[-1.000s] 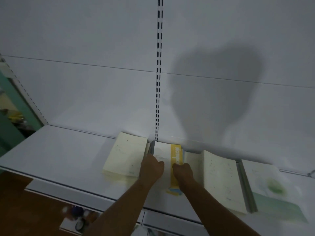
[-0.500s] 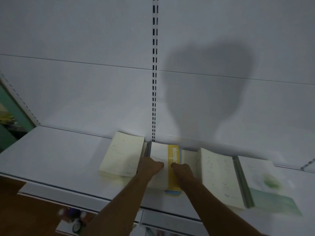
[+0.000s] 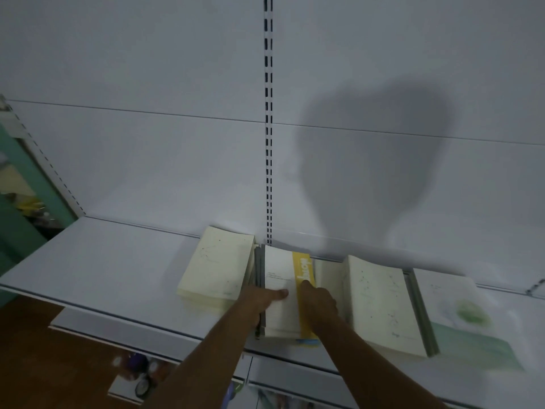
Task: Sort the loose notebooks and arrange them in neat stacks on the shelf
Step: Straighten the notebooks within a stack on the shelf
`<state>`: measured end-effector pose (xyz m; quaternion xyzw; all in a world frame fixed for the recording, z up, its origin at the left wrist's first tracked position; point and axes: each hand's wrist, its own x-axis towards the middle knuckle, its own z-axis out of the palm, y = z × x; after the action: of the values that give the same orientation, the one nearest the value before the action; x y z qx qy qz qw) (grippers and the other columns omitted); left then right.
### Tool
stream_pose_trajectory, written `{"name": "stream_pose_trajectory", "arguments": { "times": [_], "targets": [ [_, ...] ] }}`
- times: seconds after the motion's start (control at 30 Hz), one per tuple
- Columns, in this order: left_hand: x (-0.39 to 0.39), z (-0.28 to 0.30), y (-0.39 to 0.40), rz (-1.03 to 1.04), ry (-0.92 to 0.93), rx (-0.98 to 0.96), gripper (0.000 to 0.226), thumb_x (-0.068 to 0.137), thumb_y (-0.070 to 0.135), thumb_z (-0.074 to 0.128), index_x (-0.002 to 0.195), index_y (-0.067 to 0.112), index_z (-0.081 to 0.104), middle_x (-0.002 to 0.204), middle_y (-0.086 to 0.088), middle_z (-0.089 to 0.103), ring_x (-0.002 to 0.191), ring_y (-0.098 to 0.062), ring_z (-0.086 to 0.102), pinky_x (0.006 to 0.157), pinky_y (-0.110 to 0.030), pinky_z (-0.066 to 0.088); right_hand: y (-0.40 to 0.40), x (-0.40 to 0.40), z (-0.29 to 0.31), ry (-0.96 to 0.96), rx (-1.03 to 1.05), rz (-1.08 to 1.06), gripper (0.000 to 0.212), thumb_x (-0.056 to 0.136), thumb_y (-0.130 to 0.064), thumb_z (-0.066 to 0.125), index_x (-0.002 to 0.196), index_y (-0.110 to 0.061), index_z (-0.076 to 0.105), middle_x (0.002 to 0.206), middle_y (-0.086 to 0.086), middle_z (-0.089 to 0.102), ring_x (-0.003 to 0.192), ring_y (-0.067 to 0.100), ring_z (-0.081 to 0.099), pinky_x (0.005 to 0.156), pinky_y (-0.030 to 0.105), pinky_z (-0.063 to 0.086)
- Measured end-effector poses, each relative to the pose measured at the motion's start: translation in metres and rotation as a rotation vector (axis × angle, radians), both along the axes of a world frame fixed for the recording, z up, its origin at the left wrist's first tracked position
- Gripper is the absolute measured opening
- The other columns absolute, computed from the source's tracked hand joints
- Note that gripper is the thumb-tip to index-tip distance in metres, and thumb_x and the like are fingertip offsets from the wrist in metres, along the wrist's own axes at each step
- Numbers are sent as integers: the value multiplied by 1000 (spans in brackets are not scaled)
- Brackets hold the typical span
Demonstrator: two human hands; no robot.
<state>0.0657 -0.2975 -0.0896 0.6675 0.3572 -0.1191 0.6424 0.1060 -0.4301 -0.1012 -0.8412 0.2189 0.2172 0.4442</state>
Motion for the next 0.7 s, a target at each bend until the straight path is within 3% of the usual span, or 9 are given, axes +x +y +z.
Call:
{"name": "stream_pose_trajectory", "arguments": {
  "times": [0.1, 0.23, 0.4, 0.5, 0.6, 0.7],
  "targets": [
    [-9, 2, -3, 7, -75, 14, 67, 66, 27, 87, 122, 2, 61, 123, -12, 64, 110, -27, 59, 96, -34, 49, 1, -4, 4, -13, 33, -57, 65, 83, -54, 39, 122, -4, 56, 118, 17, 58, 106, 33, 55, 93, 39, 45],
    [-17, 12, -6, 42, -216, 105, 64, 64, 24, 88, 120, 5, 62, 116, -10, 68, 101, -25, 65, 90, -36, 55, 2, -6, 10, -64, 51, -103, 65, 85, -53, 39, 125, -3, 52, 122, 17, 55, 109, 34, 54, 95, 42, 44],
    [-26, 28, 0, 68, -359, 191, 55, 64, 27, 88, 111, 15, 62, 100, 3, 68, 84, -9, 65, 63, -17, 50, 4, -16, 22, -169, 474, -152, 47, 90, -44, 51, 122, -13, 38, 111, 9, 55, 95, 26, 57, 82, 42, 48],
    [-30, 32, 4, 99, -456, 226, 51, 65, 25, 87, 107, 21, 58, 99, 7, 66, 87, -7, 63, 64, -18, 48, 4, -19, 33, -292, 582, -76, 41, 88, -25, 60, 122, -18, 38, 110, 4, 58, 96, 22, 59, 83, 40, 49],
    [-32, 32, 6, 60, -564, 235, 54, 66, 19, 86, 111, 24, 55, 103, 11, 66, 93, -3, 62, 68, -16, 48, -1, -11, 44, -326, 608, 65, 41, 74, -1, 59, 113, -9, 53, 108, 8, 65, 97, 26, 62, 84, 41, 51],
    [-31, 27, 5, 15, -618, 226, 60, 65, 9, 86, 114, 23, 54, 107, 8, 65, 97, -7, 62, 74, -18, 51, -9, -5, 50, -372, 606, 76, 43, 53, -1, 55, 96, -5, 57, 93, 12, 65, 85, 27, 61, 72, 33, 49]
  ]
}}
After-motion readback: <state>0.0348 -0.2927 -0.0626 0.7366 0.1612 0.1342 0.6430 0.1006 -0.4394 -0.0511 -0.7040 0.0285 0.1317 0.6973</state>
